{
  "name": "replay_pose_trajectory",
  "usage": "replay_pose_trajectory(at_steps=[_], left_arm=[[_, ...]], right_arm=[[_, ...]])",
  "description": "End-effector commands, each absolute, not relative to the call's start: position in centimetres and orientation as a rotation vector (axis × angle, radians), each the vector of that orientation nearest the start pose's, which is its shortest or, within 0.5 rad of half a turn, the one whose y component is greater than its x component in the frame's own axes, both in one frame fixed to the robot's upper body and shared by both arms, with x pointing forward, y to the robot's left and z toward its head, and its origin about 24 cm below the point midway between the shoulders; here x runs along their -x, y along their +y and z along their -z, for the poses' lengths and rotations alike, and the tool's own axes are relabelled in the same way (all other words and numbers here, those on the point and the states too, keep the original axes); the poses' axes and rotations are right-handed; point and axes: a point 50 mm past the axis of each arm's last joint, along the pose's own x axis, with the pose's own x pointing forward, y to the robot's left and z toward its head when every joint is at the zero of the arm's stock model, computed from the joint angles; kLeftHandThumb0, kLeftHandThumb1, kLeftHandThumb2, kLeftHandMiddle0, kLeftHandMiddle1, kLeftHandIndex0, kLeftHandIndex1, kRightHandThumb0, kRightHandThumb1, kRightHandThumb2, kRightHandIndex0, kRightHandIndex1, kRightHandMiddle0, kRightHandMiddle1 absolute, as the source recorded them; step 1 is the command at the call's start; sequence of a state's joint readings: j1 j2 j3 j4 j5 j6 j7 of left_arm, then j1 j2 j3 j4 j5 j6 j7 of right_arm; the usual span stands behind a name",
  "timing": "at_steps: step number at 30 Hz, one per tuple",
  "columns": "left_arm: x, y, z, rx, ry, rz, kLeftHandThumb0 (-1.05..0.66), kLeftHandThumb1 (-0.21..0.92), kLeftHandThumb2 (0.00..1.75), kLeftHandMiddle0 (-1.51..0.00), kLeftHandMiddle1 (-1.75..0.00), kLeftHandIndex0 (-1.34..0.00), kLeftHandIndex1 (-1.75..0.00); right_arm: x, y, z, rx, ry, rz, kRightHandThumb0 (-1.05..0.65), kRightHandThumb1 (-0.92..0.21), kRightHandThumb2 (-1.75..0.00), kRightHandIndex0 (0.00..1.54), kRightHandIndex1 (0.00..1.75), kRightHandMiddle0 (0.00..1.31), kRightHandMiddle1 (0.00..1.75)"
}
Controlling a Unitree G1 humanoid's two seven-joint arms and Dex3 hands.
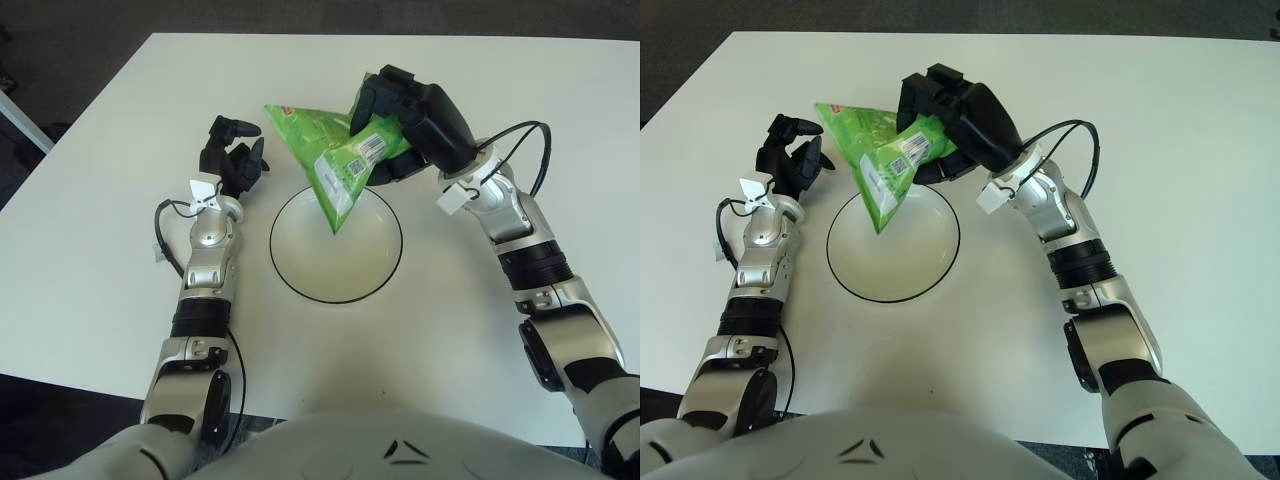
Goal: Put the snack into the plate.
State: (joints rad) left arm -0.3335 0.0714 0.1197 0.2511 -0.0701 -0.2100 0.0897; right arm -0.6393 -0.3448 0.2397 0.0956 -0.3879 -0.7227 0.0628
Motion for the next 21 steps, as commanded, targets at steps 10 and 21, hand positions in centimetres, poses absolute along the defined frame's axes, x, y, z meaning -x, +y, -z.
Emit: replay_pose_trajectory(at_steps=[10, 21], left_arm=[[-29.8, 16.7, -5.3, 0.044, -0.118, -0.152, -0.35, 0.92, 0.34, -0.72, -1.75, -0.39, -1.55], [-29.9, 16.6, -5.5, 0.024, -0.107, -0.155, -0.35, 0.92, 0.34, -0.75, -1.75, -0.39, -1.56]], right_arm=[[-26.5, -6.9, -22.6, 0.6, -1.156, -0.648, 0.43, -0.44, -1.15, 0.51, 1.75, 0.63, 1.75], [-26.5, -7.6, -21.3, 0.673, -1.098, -0.75, 0.42, -0.46, -1.12, 0.5, 1.74, 0.67, 1.75]])
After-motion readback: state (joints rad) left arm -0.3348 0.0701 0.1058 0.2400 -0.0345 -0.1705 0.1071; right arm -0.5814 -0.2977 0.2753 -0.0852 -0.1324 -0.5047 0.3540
